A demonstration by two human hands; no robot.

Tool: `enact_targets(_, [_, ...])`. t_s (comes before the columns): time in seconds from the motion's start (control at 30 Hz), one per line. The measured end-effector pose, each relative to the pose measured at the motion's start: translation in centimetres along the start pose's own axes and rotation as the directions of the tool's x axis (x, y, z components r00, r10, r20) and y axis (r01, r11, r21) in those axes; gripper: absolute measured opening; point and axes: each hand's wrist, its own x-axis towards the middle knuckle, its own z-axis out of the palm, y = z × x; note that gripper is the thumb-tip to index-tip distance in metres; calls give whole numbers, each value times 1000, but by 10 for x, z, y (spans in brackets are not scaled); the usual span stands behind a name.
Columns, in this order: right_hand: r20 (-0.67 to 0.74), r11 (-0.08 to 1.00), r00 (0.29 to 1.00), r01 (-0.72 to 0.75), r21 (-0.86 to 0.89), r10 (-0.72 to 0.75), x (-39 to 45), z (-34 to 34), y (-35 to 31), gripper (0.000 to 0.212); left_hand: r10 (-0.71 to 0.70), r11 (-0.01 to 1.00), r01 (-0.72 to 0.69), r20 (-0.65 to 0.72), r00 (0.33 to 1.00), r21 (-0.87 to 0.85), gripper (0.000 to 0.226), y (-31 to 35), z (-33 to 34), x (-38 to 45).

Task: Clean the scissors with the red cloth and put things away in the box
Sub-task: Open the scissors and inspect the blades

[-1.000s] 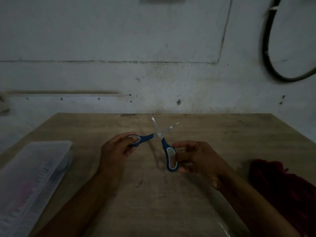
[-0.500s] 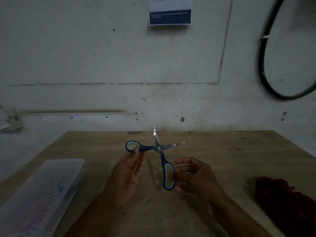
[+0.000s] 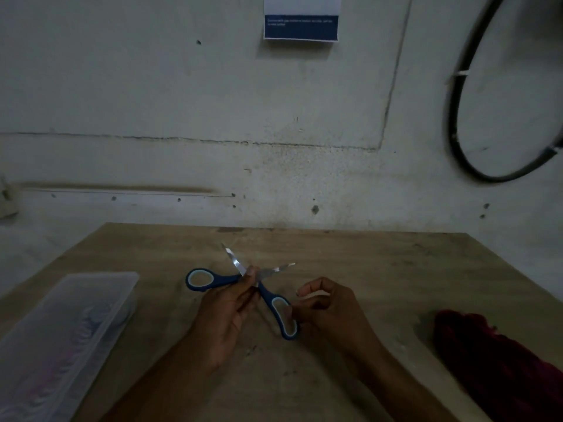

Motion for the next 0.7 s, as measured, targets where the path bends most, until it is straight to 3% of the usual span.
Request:
enact_targets(0.13, [36,996,999,23,-81,-20,-4,-9,-9,30,-13,1000,12,-8,1000,-29,19,0,0,-1])
enact_targets(0.2, [-18,990,998,57,-126,-60,-9,-21,-13,27,-4,1000,4,8,1000,5,26,1,-1,-2])
enact_targets(0.3, [-199,895,959,98,-434,-202,-28,-58,-9,22,19,997,-22,45,999,71,32,-1,-1,-3])
enact_targets(0.43, [-401,759,874,-59,-648,-275,-78,-128,11,15,44,985,-54,68,997,165,53,-7,-2,0])
enact_targets(0.5, [-480,619,829,-222,-753,-288,-95,-161,23,36,41,979,-57,85,996,198,52,-9,-3,1])
enact_targets(0.6, [-476,402,864,-384,-831,-160,-106,-187,32,68,44,983,-63,115,992,175,52,-10,-1,-3])
enact_targets(0.7, [-424,426,902,-355,-832,-76,-109,-193,25,59,53,984,-71,114,992,161,55,-9,2,-7])
